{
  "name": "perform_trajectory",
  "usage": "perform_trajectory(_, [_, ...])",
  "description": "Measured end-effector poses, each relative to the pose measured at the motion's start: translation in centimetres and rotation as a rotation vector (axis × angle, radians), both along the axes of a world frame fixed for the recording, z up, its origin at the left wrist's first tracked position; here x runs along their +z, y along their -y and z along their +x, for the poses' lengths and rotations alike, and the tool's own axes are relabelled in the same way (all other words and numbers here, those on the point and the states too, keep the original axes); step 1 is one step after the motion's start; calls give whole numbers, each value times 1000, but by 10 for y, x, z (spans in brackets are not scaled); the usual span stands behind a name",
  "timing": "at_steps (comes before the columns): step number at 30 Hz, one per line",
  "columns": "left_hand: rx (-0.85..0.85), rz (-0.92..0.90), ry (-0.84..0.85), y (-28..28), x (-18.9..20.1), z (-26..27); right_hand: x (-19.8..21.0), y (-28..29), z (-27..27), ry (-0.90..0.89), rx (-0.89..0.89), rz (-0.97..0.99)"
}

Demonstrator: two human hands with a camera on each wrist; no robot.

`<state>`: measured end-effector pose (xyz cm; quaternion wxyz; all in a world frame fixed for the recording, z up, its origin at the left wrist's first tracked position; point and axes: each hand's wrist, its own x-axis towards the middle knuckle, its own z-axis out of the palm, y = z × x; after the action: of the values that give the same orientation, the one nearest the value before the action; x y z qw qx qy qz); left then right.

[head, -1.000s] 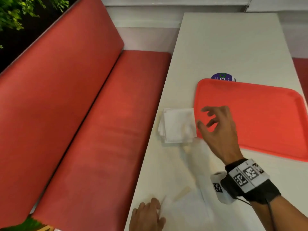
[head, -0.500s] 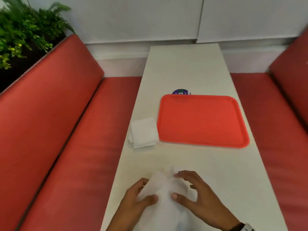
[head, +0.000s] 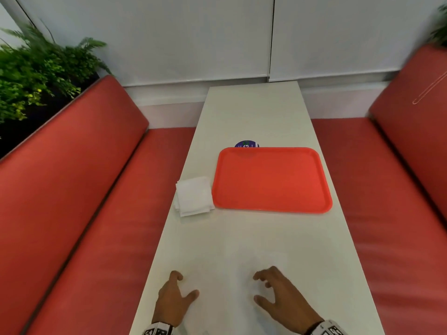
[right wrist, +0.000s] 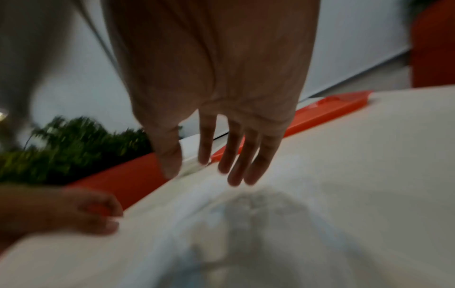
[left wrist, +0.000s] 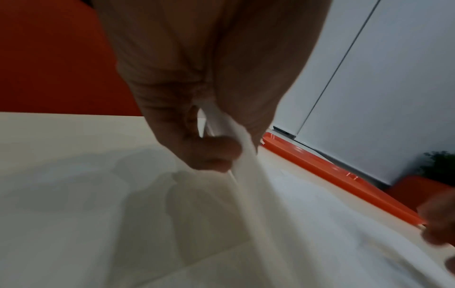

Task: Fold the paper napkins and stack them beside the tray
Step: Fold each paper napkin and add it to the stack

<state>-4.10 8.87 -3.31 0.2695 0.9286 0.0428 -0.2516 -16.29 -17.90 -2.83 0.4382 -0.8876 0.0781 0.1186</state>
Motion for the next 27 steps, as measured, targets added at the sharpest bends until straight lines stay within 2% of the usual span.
perform_trajectory(2, [33, 40, 14, 2, 3, -1, -4, 1, -3, -29, 89, -62])
perform_trajectory(4, [81, 31, 72, 7, 8, -4, -2, 1, -3, 1, 74, -105])
perform_trajectory(7, [164, -53, 128, 10, 21, -9, 9, 1, 2, 26, 22, -111])
perform_trajectory(10, [222, -182, 92, 12, 40, -13, 25, 0, 9, -46, -26, -69])
perform_trajectory(12, [187, -358, 96, 17, 57, -16, 42, -1, 15, -174, -52, 25])
perform_trajectory(15, [159, -670, 112, 36, 88, -21, 68, -5, 24, -461, -54, 315])
perform_trajectory(17, [149, -832, 112, 52, 109, -23, 82, -6, 30, -519, -57, 481])
perform_trajectory(20, [158, -989, 130, 71, 131, -28, 99, -7, 36, -451, -186, 752])
perform_trajectory(23, [191, -1075, 86, 83, 139, -33, 111, -8, 39, -246, -347, 993])
perform_trajectory(25, [183, -1057, 77, 85, 137, -35, 119, -4, 39, -87, -424, 1057])
perform_trajectory(27, [166, -1039, 42, 85, 136, -34, 129, 3, 39, 23, -447, 1027])
